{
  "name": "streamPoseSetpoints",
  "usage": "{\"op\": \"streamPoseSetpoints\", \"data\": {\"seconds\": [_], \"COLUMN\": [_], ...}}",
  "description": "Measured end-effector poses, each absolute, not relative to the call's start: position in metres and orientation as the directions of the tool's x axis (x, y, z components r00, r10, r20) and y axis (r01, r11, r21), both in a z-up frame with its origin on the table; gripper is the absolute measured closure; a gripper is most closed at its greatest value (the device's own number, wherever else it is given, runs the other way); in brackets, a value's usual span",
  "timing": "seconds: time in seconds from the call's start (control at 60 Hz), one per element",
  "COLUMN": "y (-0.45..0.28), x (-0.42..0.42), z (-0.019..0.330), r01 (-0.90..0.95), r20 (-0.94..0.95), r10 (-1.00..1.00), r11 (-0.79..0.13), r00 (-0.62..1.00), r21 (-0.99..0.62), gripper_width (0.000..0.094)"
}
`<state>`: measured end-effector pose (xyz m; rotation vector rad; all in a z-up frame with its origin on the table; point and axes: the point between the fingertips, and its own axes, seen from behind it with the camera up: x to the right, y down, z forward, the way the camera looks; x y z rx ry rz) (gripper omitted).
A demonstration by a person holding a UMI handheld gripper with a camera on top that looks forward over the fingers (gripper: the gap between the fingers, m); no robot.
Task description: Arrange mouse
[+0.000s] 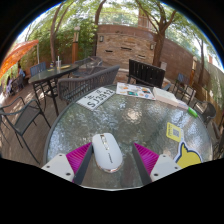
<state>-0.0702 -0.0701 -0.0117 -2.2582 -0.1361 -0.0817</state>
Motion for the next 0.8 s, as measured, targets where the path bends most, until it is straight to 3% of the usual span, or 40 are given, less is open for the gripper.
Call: {"op": "streamPoseSetpoints", "data": {"seconds": [0.1,0.217,0.517,0.6,0.8], "y": [-0.060,-0.062,-0.063,-0.068,-0.077], "x": [-0.069,-0.080,-0.086,-0.092,-0.053], "z": [-0.016,-0.018,-0.004,0.037,0.223], "r01": [0.114,0.086,0.115,0.115,0.010], "r20": [0.084,0.025,0.039,0.026,-0.052], "r10": [0.078,0.103,0.130,0.155,0.167], "r11": [-0.640,-0.649,-0.651,-0.603,-0.350], "r00": [0.993,0.994,0.991,0.988,0.985], "r21": [-0.760,-0.756,-0.750,-0.789,-0.937], "gripper_width": [0.0186,0.0419,0.0586,0.0585,0.0587]}}
